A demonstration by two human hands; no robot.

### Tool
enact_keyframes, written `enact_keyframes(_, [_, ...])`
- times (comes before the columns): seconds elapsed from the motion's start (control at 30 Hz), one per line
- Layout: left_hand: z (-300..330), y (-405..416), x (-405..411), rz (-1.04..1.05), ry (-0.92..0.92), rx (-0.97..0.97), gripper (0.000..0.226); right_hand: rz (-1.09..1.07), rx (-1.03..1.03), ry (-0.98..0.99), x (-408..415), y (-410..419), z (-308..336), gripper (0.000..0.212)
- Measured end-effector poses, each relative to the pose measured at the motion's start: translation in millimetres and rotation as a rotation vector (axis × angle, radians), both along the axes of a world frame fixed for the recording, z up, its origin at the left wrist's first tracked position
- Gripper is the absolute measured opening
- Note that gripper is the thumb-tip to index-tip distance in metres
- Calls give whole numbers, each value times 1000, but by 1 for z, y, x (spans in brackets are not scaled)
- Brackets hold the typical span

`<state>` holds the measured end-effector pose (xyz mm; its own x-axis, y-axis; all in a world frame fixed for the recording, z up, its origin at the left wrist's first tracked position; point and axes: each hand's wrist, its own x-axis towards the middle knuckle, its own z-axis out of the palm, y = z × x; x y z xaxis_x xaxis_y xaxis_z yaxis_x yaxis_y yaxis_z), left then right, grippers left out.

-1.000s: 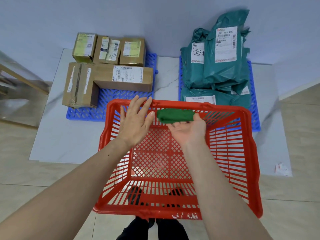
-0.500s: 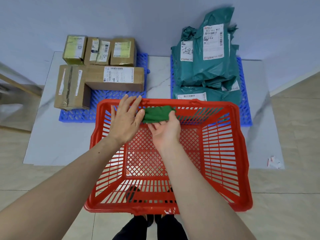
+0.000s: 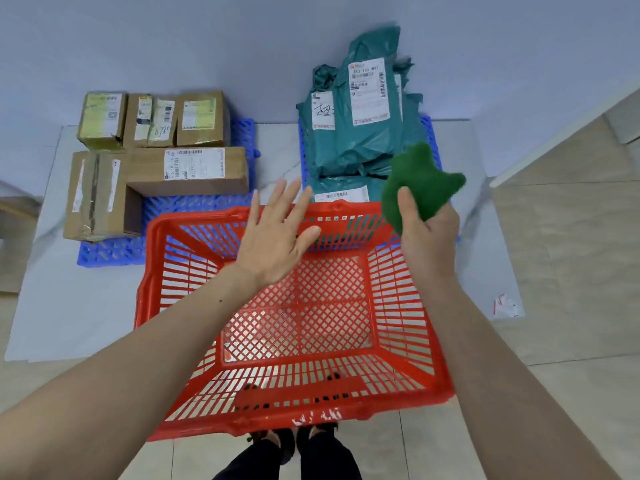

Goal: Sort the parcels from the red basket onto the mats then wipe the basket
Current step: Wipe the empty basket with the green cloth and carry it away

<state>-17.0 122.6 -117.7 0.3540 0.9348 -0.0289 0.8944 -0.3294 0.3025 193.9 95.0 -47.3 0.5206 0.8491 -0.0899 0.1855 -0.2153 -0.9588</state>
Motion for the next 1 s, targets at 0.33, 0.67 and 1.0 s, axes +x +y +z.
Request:
enact_keyframes(0.33, [-22, 8, 56, -131, 93, -83, 60, 619, -239, -564, 71, 10, -53, 60])
enact_keyframes(0.67, [-22, 8, 61, -120, 141, -70, 68, 813, -240, -567, 95, -110, -52, 43])
enact_keyframes(1.0, [-21, 5, 61, -114, 127, -70, 70, 769, -464, -624, 95, -76, -9, 17])
